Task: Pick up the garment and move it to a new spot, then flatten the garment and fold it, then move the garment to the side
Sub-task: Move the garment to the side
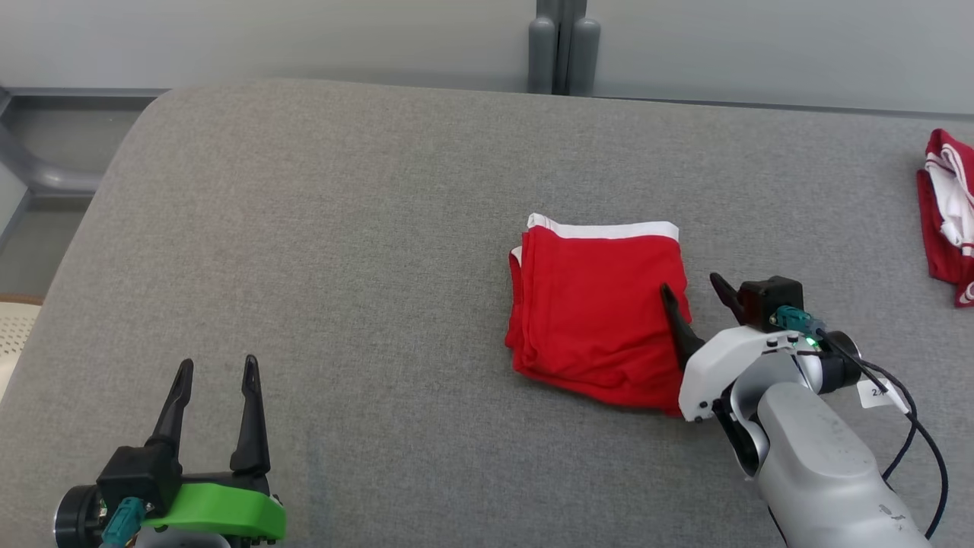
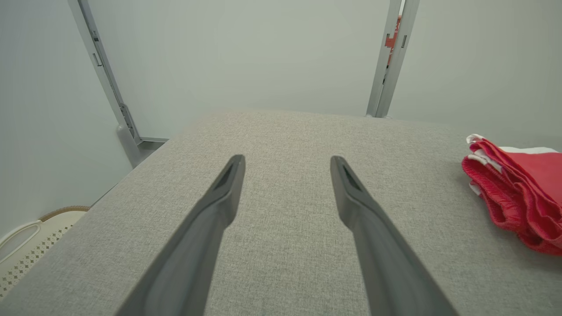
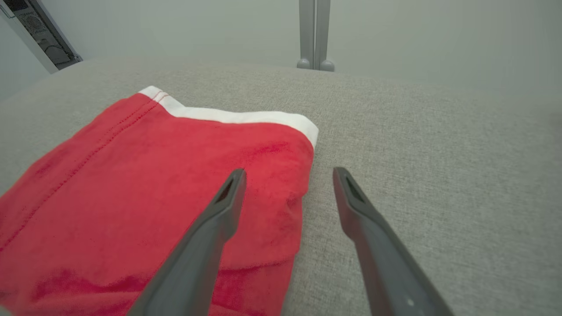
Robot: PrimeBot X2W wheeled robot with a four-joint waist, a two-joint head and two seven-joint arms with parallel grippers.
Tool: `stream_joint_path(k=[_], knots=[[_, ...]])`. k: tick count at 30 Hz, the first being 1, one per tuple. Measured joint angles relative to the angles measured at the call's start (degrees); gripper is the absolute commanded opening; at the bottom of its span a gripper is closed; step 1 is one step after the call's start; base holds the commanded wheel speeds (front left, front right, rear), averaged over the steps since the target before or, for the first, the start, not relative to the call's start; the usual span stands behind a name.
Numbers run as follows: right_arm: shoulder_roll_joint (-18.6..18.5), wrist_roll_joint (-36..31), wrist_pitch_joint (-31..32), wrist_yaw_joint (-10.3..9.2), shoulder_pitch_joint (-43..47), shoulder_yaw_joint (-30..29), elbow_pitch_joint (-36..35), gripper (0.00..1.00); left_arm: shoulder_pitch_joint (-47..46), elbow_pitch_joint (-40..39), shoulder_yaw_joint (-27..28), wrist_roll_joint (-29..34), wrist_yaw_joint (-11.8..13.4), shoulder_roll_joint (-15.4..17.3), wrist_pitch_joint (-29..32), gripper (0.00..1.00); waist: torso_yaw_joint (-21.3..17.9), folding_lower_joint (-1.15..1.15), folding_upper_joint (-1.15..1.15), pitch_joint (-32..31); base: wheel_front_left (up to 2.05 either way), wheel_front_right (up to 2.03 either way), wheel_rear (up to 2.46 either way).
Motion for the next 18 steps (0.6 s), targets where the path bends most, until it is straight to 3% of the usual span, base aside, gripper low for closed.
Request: stream_joint_path(k=[9,10,11,12,18], knots=[[0.9,1.8,-0.7,0.0,-1.0,0.6,8.3,1.0,-1.1,0.5,-0.7,-0.2,0.0,-0.1,0.0,1.0,1.8,0.0,0.0,1.8,0.0,0.0,0.0],[1.0,2.5,-0.9,0.0,-1.0,0.7,9.1,0.94,-1.1,0.5,-0.8,-0.2,0.0,-0.2,0.0,1.0,1.8,0.0,0.0,1.8,0.0,0.0,0.0],[1.2,2.9,-1.0,0.0,-1.2,1.0,9.6,0.27,-1.1,0.5,-0.8,-0.2,0.0,-0.2,0.0,1.0,1.8,0.0,0.0,1.9,0.0,0.0,0.0],[1.2,3.2,-1.0,0.0,-1.4,1.2,9.9,0.02,-1.1,0.5,-0.8,-0.2,0.0,-0.2,0.0,1.0,1.8,0.0,0.0,1.9,0.0,0.0,0.0],[1.1,4.4,-1.1,0.08,-2.4,2.9,10.8,0.0,-1.1,0.5,-0.8,-0.3,0.0,-0.2,0.0,1.0,1.4,0.0,0.0,2.0,0.0,0.0,0.0]])
